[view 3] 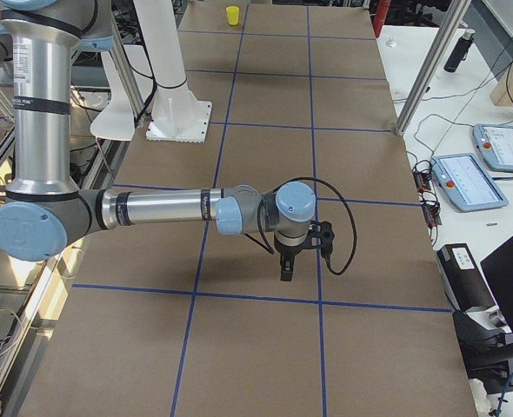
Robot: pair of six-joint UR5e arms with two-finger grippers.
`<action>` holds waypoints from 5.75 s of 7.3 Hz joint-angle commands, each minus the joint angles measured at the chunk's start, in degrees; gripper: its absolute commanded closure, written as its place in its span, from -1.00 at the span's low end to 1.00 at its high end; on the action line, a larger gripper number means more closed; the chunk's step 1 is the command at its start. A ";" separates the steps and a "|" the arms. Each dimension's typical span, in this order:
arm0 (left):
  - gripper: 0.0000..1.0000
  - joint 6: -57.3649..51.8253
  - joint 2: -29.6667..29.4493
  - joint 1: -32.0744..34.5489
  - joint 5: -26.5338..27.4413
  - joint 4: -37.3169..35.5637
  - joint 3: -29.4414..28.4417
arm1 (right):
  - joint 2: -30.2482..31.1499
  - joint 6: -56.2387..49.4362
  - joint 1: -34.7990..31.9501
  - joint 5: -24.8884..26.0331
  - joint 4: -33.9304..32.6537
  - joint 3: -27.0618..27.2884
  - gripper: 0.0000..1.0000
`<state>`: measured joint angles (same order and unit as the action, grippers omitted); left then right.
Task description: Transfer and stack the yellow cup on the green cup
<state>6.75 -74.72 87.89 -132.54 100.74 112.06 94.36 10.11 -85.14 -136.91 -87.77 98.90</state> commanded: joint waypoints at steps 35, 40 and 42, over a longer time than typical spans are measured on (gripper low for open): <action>-1.00 148.64 -0.77 -70.84 34.02 -38.78 -26.44 | -1.99 0.35 -0.91 -5.56 -0.04 3.67 -1.00; 1.00 146.47 4.75 -69.96 34.45 -35.10 -23.92 | -2.08 0.44 -0.91 -5.56 -0.65 5.25 -1.00; 1.00 136.58 5.29 -60.02 42.31 -35.35 -18.74 | -2.08 0.53 -0.91 -5.48 -0.65 5.34 -1.00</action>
<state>149.51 -69.86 21.34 -95.22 65.36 90.26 92.28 10.59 -86.05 -142.45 -88.40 104.19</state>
